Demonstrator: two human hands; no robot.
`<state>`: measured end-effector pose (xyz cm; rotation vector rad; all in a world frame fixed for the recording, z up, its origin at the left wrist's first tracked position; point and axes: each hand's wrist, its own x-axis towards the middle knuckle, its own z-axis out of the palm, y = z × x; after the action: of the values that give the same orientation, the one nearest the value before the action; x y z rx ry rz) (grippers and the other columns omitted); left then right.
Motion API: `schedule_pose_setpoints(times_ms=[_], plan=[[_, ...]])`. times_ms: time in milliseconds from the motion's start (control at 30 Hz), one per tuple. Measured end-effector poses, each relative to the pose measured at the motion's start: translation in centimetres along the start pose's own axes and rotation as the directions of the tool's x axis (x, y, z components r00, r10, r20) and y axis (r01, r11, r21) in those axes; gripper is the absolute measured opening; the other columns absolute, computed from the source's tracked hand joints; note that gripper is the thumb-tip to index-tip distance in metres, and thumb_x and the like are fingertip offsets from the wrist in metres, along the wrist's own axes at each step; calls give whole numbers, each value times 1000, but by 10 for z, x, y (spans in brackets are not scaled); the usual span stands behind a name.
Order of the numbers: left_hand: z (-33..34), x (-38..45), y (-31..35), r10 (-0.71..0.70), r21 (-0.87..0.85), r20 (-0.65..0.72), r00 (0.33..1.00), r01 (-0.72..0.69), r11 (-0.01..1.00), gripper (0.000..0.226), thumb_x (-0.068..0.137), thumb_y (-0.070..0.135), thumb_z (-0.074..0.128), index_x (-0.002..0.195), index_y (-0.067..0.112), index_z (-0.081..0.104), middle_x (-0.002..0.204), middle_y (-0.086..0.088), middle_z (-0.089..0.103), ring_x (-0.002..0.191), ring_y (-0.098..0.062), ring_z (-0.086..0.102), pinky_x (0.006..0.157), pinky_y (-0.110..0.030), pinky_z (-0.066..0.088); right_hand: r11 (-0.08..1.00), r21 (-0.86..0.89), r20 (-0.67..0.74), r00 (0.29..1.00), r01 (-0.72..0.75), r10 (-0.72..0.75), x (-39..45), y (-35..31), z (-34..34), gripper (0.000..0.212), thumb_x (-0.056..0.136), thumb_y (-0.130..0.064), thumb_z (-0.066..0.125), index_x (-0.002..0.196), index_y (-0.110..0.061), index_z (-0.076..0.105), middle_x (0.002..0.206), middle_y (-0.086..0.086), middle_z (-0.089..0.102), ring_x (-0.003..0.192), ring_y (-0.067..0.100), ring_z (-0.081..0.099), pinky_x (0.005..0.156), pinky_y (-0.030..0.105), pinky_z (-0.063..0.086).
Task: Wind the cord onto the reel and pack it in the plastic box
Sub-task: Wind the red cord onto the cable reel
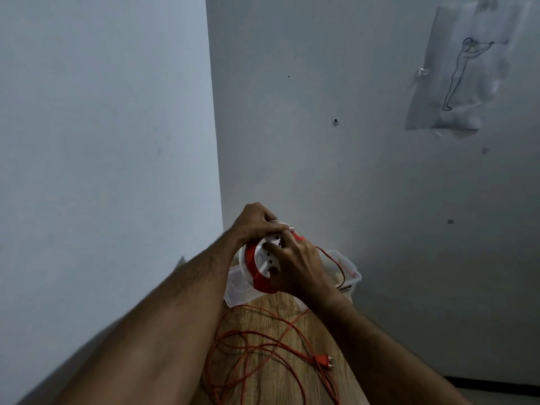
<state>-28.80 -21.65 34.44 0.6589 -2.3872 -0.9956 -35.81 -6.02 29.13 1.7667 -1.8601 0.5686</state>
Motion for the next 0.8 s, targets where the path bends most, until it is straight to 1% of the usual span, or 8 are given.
schedule_pose_setpoints(times_ms=[167, 333, 400, 433, 500, 600, 667, 800], plan=[[3, 2, 0, 7, -14, -32, 999, -8, 1000, 35, 74, 53, 86, 60, 24, 73, 56, 10, 68, 53, -7, 66, 52, -15, 47, 753, 460, -120, 807, -470, 578, 1, -25, 7, 45, 78, -45, 80, 111, -15, 70, 96, -3, 73, 81, 11, 69, 76, 24, 59], [13, 3, -1, -9, 55, 14, 1000, 8, 998, 42, 69, 59, 86, 73, 18, 81, 67, 4, 76, 61, -13, 73, 60, -25, 59, -19, 751, 268, 279, -660, 922, 7, -47, 18, 41, 76, -43, 85, 97, -16, 63, 96, -2, 71, 82, 14, 71, 70, 30, 62], [15, 1, -4, -23, 69, 31, 999, 21, 997, 42, 70, 59, 86, 75, 18, 82, 68, 5, 76, 61, -14, 73, 59, -24, 56, -209, 747, 418, 202, -631, 885, 6, -49, 18, 33, 81, -37, 83, 95, -15, 62, 96, 2, 72, 83, 19, 72, 75, 37, 64], [15, 0, -7, -40, 69, 30, 999, 38, 997, 41, 71, 58, 86, 75, 18, 81, 67, 5, 75, 60, -13, 73, 58, -22, 54, -161, 754, 393, 242, -636, 887, 3, -50, 17, 29, 84, -34, 81, 95, -15, 63, 96, 2, 73, 83, 18, 73, 77, 39, 64], [12, -4, -13, -72, 47, 10, 997, 72, 996, 36, 74, 55, 85, 69, 20, 79, 61, 8, 72, 56, -11, 70, 54, -19, 50, 239, 725, 150, 487, -646, 861, -6, -50, 11, 17, 88, -28, 77, 91, -19, 62, 89, -1, 73, 76, 10, 70, 74, 34, 63], [8, -10, -21, -97, 22, -4, 995, 97, 995, 40, 74, 53, 86, 76, 13, 82, 70, -1, 77, 64, -18, 74, 56, -22, 53, 835, 435, -187, 872, -338, 451, -22, -42, 5, 18, 87, -9, 73, 102, -14, 64, 92, 1, 69, 76, 11, 64, 68, 25, 58], [7, -15, -24, -107, 30, 17, 994, 107, 994, 46, 74, 55, 85, 83, 9, 83, 80, -8, 79, 73, -24, 76, 63, -29, 59, 957, 262, -158, 972, -127, 173, -30, -37, 6, 23, 85, -5, 68, 107, -8, 65, 105, 11, 66, 90, 23, 63, 76, 37, 58], [11, -23, -26, -117, 28, 71, 991, 116, 993, 54, 73, 58, 84, 86, 5, 82, 87, -14, 79, 80, -30, 76, 75, -39, 63, 998, 56, 135, 990, 21, -28, -41, -33, 11, 63, 72, -17, 84, 130, -16, 58, 131, 14, 55, 123, 33, 53, 101, 55, 45]])
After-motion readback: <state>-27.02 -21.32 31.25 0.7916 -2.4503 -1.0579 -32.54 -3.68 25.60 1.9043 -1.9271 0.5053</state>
